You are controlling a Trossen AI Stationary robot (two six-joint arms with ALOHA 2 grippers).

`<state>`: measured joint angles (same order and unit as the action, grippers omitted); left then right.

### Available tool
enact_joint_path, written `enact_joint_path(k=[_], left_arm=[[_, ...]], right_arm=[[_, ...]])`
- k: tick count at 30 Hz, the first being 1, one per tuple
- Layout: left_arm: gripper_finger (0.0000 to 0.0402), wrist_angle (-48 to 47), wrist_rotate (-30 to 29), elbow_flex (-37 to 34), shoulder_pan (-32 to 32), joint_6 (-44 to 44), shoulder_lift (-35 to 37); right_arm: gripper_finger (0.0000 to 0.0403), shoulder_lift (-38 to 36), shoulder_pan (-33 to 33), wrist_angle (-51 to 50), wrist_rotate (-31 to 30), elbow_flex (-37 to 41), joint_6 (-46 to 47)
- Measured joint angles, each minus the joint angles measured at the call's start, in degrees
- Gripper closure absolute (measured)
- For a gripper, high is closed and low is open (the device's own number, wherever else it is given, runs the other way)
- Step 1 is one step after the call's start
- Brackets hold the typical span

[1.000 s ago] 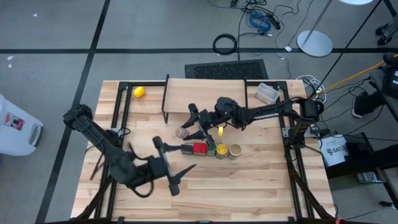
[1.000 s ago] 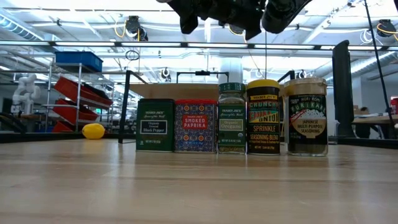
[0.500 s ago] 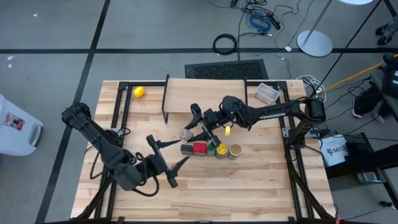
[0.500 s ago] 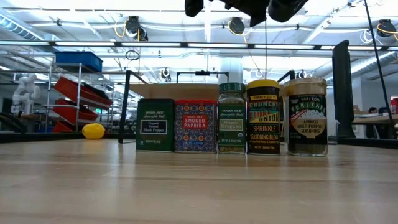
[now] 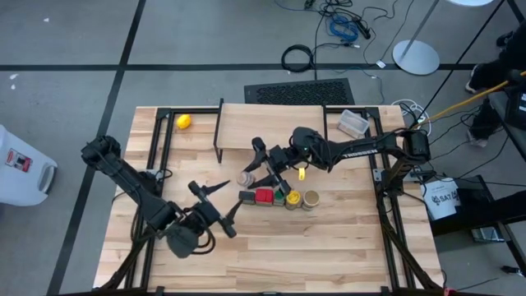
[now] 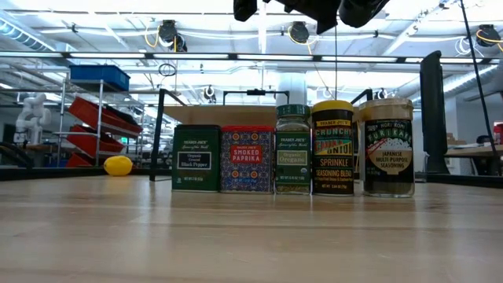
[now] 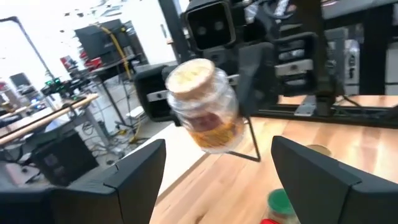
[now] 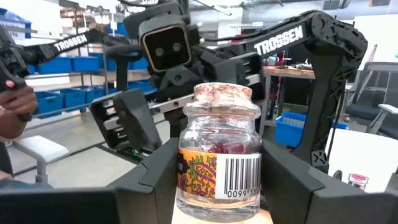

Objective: Shelf spices
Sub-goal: Put the transparent seasoning bottle on the shelf

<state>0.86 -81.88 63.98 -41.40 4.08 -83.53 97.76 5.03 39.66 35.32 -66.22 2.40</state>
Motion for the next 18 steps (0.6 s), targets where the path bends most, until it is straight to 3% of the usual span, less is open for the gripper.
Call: enact_joint_path(k=[7, 14, 18], left_arm=[[0.01, 2.0, 8.1, -0.3, 3.1, -0.2, 1.5], [0.01, 9.1, 14.9, -0.3, 6.4, -8.9, 2.4], [0.01, 10.3, 20.1, -0.3, 8.8, -9.4, 2.5]], right_arm=[[0.0229, 0.0, -0.3, -2.3, 0.7, 0.0, -3.5], [0.0229, 0.0, -0.3, -1.4, 1.6, 0.0, -4.9], [0.0229, 0.0, -0.3, -0.8, 1.5, 0.0, -5.0]])
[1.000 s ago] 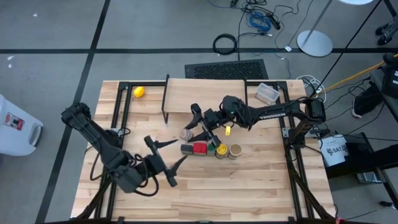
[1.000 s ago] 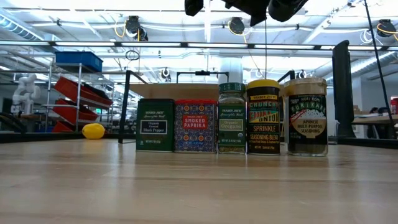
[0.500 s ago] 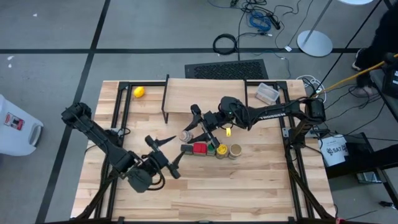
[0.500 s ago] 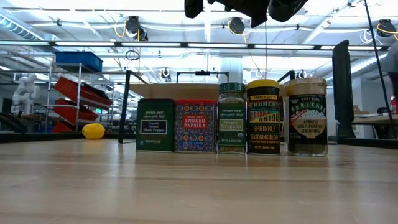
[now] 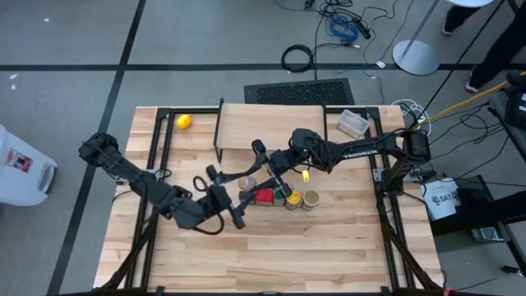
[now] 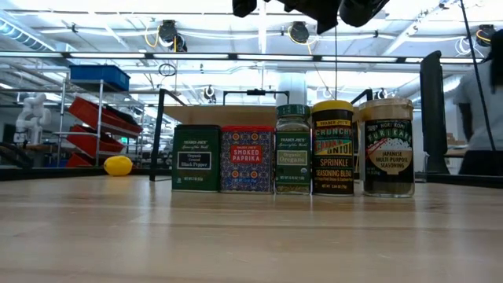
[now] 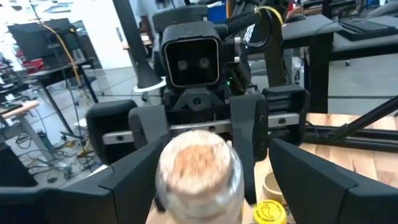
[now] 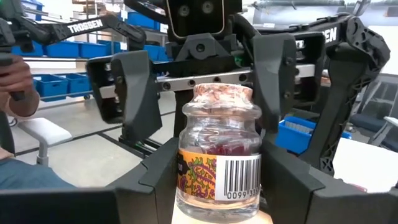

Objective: Shelf spices
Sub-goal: Put the transparent seasoning bottle on the shelf

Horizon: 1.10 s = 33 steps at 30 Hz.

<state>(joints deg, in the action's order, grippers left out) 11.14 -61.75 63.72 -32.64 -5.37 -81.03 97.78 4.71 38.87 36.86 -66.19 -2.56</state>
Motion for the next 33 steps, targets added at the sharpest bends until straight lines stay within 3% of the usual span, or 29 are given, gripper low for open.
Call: enact_joint_path(k=[9, 22, 33], left_arm=[[0.01, 0.3, 1.9, 0.0, 0.4, -1.1, 0.0], [0.0105, 0.0, -1.5, 0.0, -1.7, -1.4, 0.2], [0.0209, -2.0, -2.1, -0.3, -0.9, -1.0, 0.4]], right_arm=[[0.0229, 0.0, 0.0, 0.0, -0.3, 0.0, -0.2], [0.0229, 0.0, 0.0, -0.1, -0.5, 0.0, -1.6], [0.0229, -0.1, 0.0, -0.5, -0.3, 0.0, -1.7]])
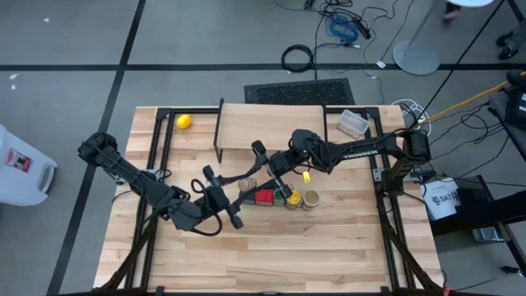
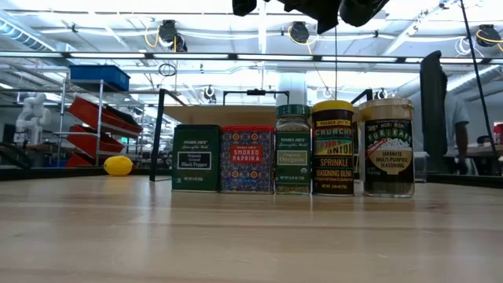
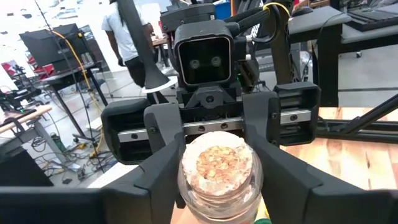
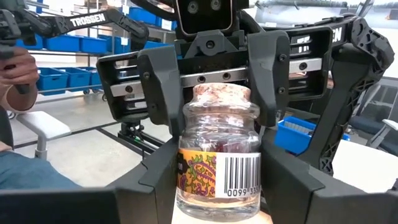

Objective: Shelf spices
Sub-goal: Put the transparent seasoning bottle on the shelf

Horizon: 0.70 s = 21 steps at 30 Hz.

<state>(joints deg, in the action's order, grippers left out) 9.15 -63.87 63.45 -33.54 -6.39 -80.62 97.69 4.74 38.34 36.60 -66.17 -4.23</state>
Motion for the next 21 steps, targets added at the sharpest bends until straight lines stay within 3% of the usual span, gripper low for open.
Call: enact_joint_path(k=[12, 21], left_arm=[[0.0219, -0.2, -0.2, -0.3, 0.2, -0.4, 0.0], [0.0219, -0.4, -0.6, -0.4, 0.2, -0.5, -0.1]], right_arm=[[0.0223, -0.1, 0.2, -0.8, -0.2, 0.0, 0.0], [0.0164, -0.1, 0.5, -1.7, -1.2, 0.0, 0.7]])
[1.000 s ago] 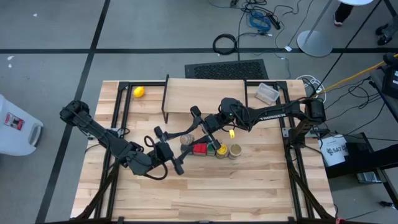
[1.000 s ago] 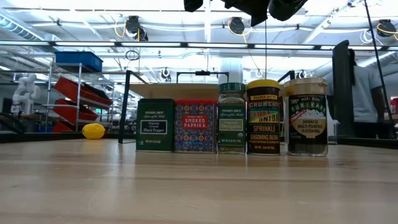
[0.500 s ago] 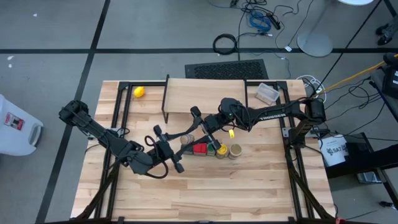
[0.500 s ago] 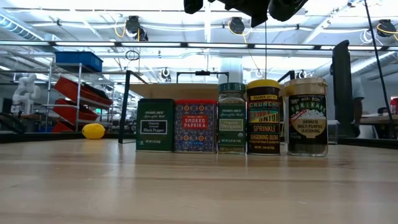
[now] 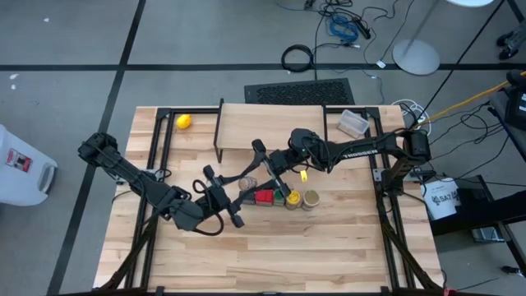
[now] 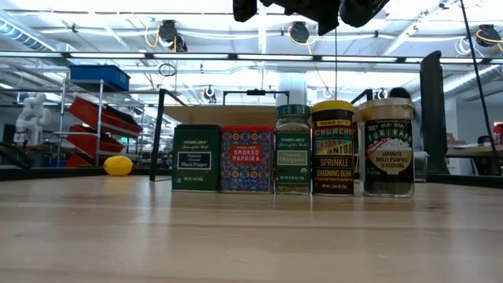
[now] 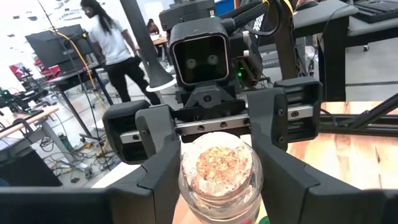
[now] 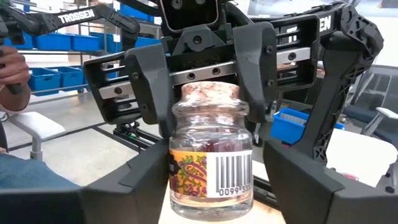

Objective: Shelf spices
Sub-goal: Put the transparent seasoning bottle on the shelf

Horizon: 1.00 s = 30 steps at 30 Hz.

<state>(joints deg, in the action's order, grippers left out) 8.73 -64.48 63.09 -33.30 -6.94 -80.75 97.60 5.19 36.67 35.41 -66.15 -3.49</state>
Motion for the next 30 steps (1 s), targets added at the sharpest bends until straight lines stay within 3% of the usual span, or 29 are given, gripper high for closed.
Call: enact_joint_path(k=[8, 18, 23, 30], left_arm=[[0.0219, -0.3, 0.7, 0.0, 0.0, -0.8, -0.1], [0.0219, -0.1, 3.6, 0.0, 2.2, -4.2, 1.5], [0.0219, 0.6, 9.7, 0.0, 6.9, -7.1, 3.9], [0.0219, 5.6, 26.4, 0.4, 17.9, -13.7, 6.3]], right_arm=[[0.0111, -1.5, 0.2, -3.4, -0.4, 0.0, -0.7], [0.0095, -14.4, 1.6, -28.5, -7.2, -0.2, -8.4], [0.0095, -23.3, 1.6, -49.8, -12.2, -0.2, -9.2], [0.0102, -33.3, -0.3, -72.1, -21.4, -0.1, -2.7]])
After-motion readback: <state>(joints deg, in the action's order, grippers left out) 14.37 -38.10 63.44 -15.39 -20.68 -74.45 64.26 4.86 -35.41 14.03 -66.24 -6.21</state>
